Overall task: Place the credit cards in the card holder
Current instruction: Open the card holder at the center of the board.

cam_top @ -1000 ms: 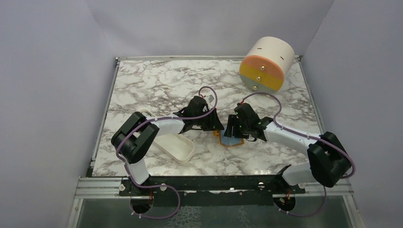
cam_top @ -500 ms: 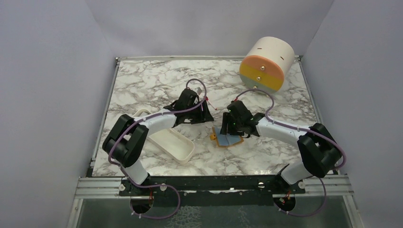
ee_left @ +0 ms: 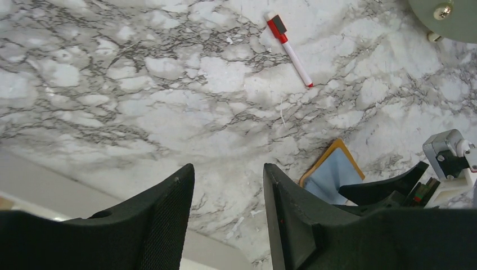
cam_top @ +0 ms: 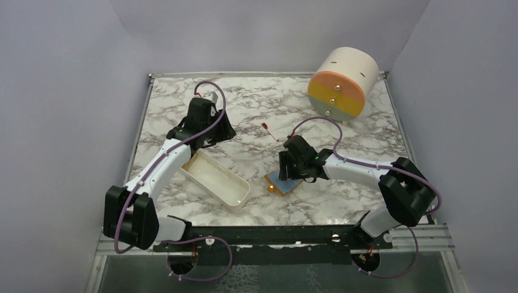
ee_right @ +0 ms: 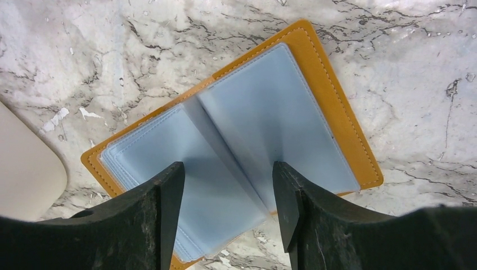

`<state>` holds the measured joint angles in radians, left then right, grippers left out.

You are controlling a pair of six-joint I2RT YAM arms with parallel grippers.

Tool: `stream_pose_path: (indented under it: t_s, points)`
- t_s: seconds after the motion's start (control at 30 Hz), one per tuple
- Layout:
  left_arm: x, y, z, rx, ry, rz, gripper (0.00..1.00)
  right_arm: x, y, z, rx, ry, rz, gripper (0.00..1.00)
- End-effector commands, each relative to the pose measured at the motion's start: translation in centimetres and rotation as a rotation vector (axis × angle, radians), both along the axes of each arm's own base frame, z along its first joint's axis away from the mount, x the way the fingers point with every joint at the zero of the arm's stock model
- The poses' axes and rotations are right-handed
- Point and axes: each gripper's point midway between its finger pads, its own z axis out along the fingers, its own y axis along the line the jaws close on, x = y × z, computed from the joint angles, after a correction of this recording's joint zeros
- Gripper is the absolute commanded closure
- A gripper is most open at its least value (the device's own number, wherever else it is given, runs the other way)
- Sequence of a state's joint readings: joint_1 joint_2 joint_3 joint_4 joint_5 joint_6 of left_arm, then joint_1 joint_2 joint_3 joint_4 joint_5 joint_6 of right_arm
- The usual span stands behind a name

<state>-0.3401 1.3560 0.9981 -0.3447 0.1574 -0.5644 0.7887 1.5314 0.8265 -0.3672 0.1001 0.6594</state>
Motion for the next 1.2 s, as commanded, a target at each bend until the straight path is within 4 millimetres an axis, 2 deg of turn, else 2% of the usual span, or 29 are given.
stream_pose_path:
  t_s: [0.0, 0.1, 0.2, 0.37, 0.47, 0.57, 0.7, 0.87, 1.03, 1.17]
  points:
    - [-1.8, 2.9, 0.9, 0.092, 0.0, 0.013, 0.5, 0.0, -0.3, 0.7, -0.046, -0.045, 0.068, 0.42]
    - [-2.9, 1.8, 1.2, 0.026, 0.028, -0.026, 0.55, -0.5, 0.0, 0.9, -0.042, -0.041, 0.117, 0.44]
    - [-3.9, 0.6, 1.0, -0.021, 0.054, -0.096, 0.55, -1.0, 0.1, 0.8, -0.045, -0.035, 0.163, 0.46]
    - [-4.1, 0.5, 0.8, -0.022, 0.061, -0.108, 0.55, -2.1, 0.1, -0.4, -0.085, -0.002, 0.216, 0.44]
    - [-4.2, 0.1, 1.2, -0.022, 0.051, -0.149, 0.57, -2.4, -0.7, -1.6, -0.157, 0.014, 0.192, 0.44]
    - [-4.4, -0.4, 1.3, -0.016, 0.056, -0.174, 0.57, -2.0, -2.2, -2.3, -0.228, 0.005, 0.11, 0.44]
    - [-4.9, -1.6, 1.2, -0.014, 0.061, -0.211, 0.57, -1.4, -2.9, -3.3, -0.265, -0.011, 0.043, 0.46]
    - [-5.5, -3.4, 1.0, -0.003, 0.068, -0.263, 0.59, -0.9, -3.0, -4.3, -0.257, -0.017, -0.045, 0.49]
    - [-5.7, -4.9, 0.5, 0.006, 0.082, -0.284, 0.6, 0.1, -2.6, -4.4, -0.241, -0.042, -0.107, 0.49]
    - [-6.5, -7.0, 0.2, -0.006, 0.092, -0.329, 0.61, 0.6, -2.3, -4.5, -0.252, -0.046, -0.115, 0.49]
